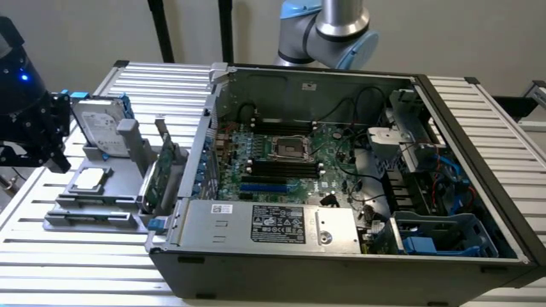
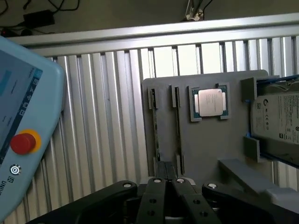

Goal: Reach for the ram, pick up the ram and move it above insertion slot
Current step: 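Pick up the ram and move it above insertion slot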

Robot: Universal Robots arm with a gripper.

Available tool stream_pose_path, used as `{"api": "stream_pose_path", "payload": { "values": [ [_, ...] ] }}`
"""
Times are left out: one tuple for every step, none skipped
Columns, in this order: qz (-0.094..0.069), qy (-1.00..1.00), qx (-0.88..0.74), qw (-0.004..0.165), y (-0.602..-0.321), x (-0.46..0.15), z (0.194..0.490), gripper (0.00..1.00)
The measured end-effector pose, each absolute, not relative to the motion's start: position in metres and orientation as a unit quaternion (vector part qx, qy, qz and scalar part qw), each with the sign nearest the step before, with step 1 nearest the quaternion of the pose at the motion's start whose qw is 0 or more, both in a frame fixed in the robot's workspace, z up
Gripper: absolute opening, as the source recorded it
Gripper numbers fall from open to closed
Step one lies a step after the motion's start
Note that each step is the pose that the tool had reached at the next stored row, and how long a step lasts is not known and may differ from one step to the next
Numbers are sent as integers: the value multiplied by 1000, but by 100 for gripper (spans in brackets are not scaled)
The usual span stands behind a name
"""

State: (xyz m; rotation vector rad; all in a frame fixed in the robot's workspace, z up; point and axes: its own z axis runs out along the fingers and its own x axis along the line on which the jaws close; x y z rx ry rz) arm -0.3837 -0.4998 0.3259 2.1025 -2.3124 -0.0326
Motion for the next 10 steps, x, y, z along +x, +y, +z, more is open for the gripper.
{"api": "stream_pose_path", "payload": {
  "values": [
    [-10, -740, 673, 8, -500, -384, 326, 18],
    [-10, -740, 673, 8, -500, -384, 326, 24],
    [-10, -740, 673, 8, -500, -384, 326, 30],
    [-10, -740, 673, 8, -500, -384, 325, 30],
    [-10, -740, 673, 8, -500, -384, 324, 36],
    [-10, -740, 673, 8, -500, -384, 322, 36],
    [-10, -740, 673, 8, -500, -384, 321, 36],
    [-10, -740, 673, 8, -500, -384, 319, 36],
    [-10, -740, 673, 8, -500, -384, 317, 36],
    [-10, -740, 673, 8, -500, -384, 315, 36]
  ]
}}
